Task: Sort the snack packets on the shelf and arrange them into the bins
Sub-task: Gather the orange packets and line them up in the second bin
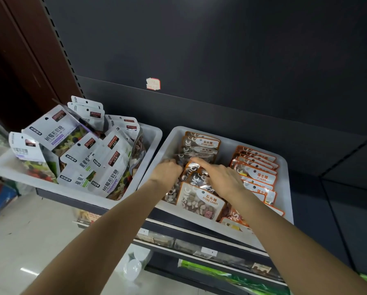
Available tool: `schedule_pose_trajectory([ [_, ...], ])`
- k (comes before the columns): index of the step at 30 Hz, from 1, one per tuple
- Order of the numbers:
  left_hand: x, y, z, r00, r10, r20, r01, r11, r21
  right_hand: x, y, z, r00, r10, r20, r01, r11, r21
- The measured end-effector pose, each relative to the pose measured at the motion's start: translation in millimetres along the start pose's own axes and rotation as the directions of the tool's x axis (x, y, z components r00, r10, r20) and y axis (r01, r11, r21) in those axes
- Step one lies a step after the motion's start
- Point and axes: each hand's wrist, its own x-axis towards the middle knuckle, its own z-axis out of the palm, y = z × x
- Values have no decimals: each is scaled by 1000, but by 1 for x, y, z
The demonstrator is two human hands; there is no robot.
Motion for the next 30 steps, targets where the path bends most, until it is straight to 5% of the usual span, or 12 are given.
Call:
schedule_pose_trajectory([
  [5,-10,-17,-14,994,-66,-90,37,955,-294,-7,4,-9,1000,21,3,-21,999,37],
  [11,-26,-44,-20,972,-207,-115,82,750,-656,-11,-5,-10,999,14,43,-15,1000,17],
  [18,-46,-51,-40,916,-320,-244,12,628,-778,-9,-15,-8,999,23,39,-19,995,-98],
  [25,-81,-56,-40,788,-509,-347,14,578,-816,-17,-9,-15,993,119,0,-118,989,88],
  [30,-73,-57,-48,786,-535,-310,44,549,-835,-24,-10,-21,993,105,58,-115,971,210],
])
